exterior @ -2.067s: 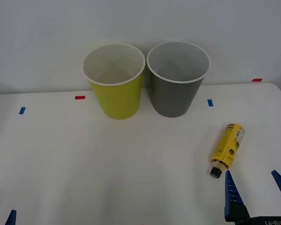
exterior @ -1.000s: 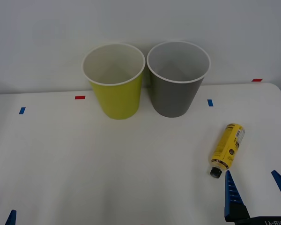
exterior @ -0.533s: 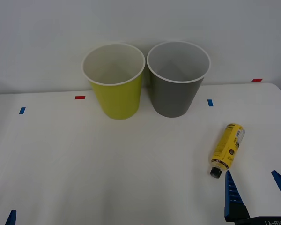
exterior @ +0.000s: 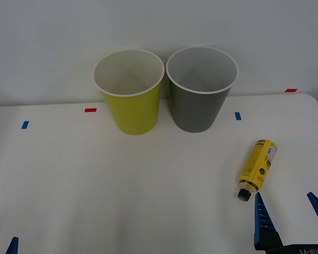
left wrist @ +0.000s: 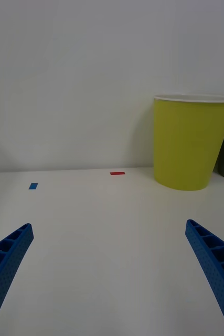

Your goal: Put cans in the gray bin and PET bottles in the light green bin.

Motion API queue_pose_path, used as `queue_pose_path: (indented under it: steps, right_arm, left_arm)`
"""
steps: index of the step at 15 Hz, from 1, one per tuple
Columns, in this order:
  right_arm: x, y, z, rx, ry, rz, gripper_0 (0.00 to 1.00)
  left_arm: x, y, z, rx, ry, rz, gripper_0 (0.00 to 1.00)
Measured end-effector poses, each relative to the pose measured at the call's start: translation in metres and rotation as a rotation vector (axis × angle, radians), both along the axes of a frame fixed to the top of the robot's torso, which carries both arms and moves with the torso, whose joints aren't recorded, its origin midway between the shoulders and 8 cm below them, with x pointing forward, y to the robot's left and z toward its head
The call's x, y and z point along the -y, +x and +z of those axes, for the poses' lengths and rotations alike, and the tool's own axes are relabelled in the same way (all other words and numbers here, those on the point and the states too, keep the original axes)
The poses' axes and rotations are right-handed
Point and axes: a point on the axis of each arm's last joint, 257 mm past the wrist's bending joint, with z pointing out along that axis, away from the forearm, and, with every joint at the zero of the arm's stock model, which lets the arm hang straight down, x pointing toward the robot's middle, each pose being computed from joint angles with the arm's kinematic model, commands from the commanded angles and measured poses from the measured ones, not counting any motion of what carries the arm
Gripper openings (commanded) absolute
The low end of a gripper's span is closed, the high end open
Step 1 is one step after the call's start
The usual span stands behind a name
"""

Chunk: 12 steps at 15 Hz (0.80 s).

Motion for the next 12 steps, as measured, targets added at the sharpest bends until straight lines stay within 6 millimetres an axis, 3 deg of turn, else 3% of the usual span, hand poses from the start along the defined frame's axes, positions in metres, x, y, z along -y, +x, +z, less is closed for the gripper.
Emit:
queue_pose_path:
  steps: [4,6,12]
  right_arm:
    - [0.0,0.0,-0.002,-0.006,0.001,-0.001,1.0]
    - [0.001,-0.006,-0.03,-0.067,0.002,-0.007,1.0]
    - [0.007,0.002,-0.031,-0.081,-0.042,-0.011,1.0]
  left_arm:
    - [0.0,0.0,0.0,0.0,0.0,0.0,1.0]
    - [0.0,0.0,0.0,0.0,0.0,0.0,1.0]
    - [0.0,0.0,0.0,0.0,0.0,0.0,1.0]
